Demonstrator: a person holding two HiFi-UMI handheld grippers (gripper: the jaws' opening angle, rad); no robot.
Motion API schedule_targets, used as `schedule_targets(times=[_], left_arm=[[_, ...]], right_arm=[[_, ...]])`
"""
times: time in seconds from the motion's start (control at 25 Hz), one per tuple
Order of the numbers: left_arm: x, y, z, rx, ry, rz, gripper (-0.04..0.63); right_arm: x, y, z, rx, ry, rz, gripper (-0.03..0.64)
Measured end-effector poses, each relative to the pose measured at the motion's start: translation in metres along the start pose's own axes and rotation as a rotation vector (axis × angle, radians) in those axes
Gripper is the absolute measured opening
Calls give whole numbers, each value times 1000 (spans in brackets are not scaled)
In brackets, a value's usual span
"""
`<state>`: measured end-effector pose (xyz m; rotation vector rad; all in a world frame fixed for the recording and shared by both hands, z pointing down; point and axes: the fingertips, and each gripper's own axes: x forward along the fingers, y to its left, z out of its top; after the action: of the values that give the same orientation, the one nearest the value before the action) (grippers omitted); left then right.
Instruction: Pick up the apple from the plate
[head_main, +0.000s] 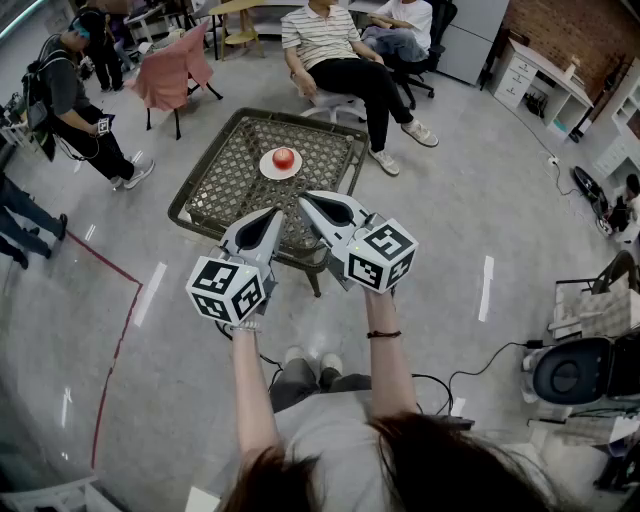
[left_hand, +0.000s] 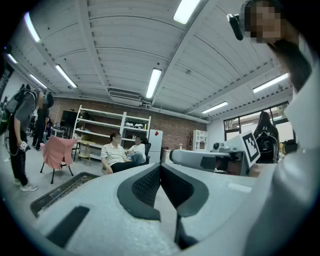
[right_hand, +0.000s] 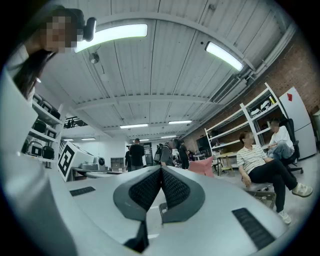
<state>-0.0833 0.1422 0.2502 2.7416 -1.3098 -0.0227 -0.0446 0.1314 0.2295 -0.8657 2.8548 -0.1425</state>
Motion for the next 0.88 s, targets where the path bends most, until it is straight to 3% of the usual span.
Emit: schedule_targets(times=[0.88], left_arm=[[26,-2,-16,-9,40,39,11]], right_arm=[[-7,-24,-12,43,41,26,9]])
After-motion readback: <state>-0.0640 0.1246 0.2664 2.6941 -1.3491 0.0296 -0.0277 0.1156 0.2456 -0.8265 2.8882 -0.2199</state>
